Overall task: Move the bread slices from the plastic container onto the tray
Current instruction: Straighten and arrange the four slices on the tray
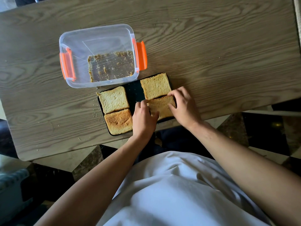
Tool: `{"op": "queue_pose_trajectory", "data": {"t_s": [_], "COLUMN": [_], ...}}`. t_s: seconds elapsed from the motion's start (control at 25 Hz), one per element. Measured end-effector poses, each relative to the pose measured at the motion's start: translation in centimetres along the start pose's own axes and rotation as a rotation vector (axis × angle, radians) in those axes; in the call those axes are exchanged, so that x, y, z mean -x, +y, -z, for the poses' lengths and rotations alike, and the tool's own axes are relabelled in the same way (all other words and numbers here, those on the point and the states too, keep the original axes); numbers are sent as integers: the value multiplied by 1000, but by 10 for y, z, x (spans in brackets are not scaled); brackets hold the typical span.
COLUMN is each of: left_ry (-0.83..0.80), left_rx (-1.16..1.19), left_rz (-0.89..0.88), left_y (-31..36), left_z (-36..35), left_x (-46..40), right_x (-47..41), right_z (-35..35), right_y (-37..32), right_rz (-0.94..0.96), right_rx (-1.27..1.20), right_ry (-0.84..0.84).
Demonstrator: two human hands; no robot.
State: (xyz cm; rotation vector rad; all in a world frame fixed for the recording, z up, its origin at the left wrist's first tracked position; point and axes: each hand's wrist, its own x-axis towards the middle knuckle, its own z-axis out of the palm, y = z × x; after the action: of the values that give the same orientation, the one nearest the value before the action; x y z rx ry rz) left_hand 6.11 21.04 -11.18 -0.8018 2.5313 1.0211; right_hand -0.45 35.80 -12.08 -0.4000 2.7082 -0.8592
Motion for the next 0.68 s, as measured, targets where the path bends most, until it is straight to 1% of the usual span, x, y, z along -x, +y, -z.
{"op": "queue_pose_trajectory", "data": {"t_s": [0.08,0.12,0.24,0.36,0.4,0.52,0.6,0.68], "left_ry": [-17,-23,-38,-35,-25,9,-52,-108], "left_rx": [-19,-26,-37,-59,-102,-378,-506,-546], "left_rz": [-27,-32,-44,-104,-144,-321,-426,-468], "left_y": [-1,-1,-2,-4,-6,-8,-9,-10], "left_z": [-3,-4,-3,1,2,5,5,3], "left_x": [0,-1,-2,0,0,-4,-7,-10], "right_x": [-2,-3,-6,-7,-7,-9,-9,-7], "right_z": [-4,-7,-8,-6,-5,-2,1,5], "right_y": [-2,-2,3,7,6,2,2,4], "right_rz": [140,180,233,252,252,283,331,362], "right_rx": [80,117,180,204,210,228,283,337], "right_ry": [-64,-97,-138,-163,-177,-251,-333,-384]}}
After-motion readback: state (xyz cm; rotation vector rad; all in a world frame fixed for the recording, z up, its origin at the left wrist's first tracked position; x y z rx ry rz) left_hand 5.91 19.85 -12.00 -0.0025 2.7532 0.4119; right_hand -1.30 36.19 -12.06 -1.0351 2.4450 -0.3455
